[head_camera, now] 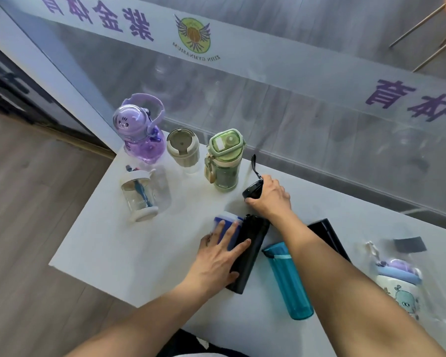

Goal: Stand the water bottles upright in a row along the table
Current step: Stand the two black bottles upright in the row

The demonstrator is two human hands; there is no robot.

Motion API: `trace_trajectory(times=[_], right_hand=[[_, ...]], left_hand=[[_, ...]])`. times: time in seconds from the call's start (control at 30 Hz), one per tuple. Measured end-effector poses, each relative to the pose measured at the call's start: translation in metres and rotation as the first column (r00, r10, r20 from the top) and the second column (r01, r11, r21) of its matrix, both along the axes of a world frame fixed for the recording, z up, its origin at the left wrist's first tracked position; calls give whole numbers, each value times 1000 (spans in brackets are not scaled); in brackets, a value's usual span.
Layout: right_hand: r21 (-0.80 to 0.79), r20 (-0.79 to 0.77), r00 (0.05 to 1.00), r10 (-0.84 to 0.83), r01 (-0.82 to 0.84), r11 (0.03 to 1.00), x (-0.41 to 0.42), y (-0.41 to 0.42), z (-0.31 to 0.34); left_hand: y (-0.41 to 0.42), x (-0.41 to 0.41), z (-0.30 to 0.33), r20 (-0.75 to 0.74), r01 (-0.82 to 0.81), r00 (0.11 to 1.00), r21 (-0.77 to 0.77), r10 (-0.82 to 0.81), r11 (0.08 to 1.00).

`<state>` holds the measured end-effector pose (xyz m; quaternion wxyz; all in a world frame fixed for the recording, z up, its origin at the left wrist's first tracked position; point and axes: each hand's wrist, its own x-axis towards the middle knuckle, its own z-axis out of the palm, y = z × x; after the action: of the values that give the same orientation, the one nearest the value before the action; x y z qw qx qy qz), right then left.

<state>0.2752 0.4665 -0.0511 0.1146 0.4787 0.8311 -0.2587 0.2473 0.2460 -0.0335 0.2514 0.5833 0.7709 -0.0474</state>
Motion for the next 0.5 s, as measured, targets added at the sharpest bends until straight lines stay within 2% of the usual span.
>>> trace_trajectory(times=[0.07,0.17,0.3,0.4,0.47,0.5], right_hand=[[8,-35,999,-11,12,1000,0,2,-1],[16,-176,983,-61,64,998,5,8,10],[0,-437,884,-168,186,982,20,16,37],[-16,-548,811,-206,236,972,32,17,58],[-26,-592,772,-231,268,963,39,16,66],[-34,-611,754,-240,278,960,42,14,68]], left_hand=[[0,-1,1,5,-6,1000,-6,6,1000],[1,-1,2,19,-15,1000,-16,15,1000],[1,-1,2,28,-8,1000,-20,8,1000],[4,-3,9,20,-11,1000,-35,11,999],[8,-7,17,12,-42,999,43,42,998],[12,-11,22,-8,-72,997,159,74,985]])
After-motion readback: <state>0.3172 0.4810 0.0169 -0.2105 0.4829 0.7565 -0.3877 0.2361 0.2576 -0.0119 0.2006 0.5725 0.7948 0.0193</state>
